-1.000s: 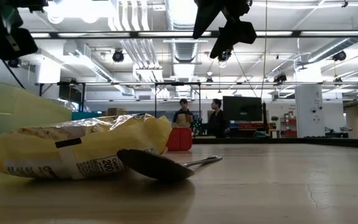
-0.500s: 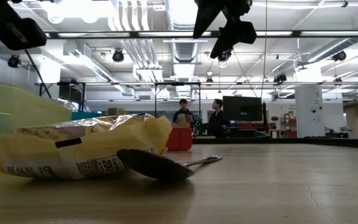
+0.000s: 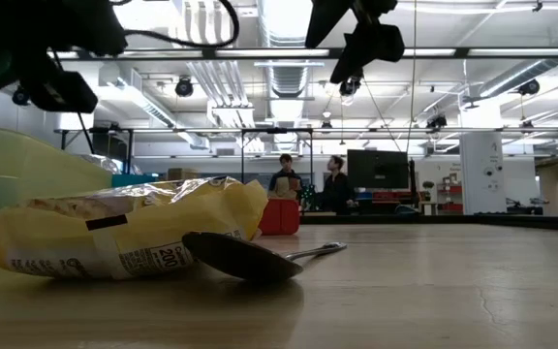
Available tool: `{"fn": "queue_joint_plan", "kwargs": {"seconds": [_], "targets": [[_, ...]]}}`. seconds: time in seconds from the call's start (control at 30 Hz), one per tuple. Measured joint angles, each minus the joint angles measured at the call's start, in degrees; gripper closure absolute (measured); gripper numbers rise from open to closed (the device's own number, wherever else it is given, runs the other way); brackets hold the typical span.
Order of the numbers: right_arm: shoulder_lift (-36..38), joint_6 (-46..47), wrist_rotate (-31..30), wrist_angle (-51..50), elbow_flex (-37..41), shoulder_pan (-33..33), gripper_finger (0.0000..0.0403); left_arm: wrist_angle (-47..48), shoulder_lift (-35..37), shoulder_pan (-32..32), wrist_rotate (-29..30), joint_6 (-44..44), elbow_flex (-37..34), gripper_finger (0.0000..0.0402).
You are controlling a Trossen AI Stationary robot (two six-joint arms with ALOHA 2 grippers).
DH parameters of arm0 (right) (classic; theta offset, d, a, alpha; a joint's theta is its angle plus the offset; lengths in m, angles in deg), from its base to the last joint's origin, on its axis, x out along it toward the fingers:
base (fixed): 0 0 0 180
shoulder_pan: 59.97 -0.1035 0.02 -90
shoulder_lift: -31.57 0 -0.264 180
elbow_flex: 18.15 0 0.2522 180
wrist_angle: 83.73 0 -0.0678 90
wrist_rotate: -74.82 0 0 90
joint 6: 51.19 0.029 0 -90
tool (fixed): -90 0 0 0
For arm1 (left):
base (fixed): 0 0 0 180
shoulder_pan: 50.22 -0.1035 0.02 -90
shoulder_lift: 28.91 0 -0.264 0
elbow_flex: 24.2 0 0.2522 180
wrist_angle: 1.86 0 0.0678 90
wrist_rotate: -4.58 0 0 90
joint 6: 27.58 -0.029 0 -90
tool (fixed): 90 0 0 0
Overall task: Pick & Place Food Item
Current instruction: Put the green spoon into the yellow bin
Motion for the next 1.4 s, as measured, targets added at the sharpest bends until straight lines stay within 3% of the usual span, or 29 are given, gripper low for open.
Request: {"fn": "queue_joint_plan", "kwargs": {"seconds": [0.6, 1.07, 1.4], "targets": [[0.0, -0.6, 0.0, -0.4, 0.0, -0.9, 0.0093, -0.5, -10.6, -0.1, -3.6, -7.0, -0.1, 0.0396], [0.2, 0.5, -0.2, -2.6, 0.0, -0.9, 0.0093, -6.5, -14.7, -2.3, -2.2, -10.8, -0.5, 0.0396], [9.5, 3.4, -3.7, -8.1, 0.0, -3.4, 0.0093, -14.2, -14.8, -2.3, -0.4, -5.8, -4.5, 0.0396]]}}
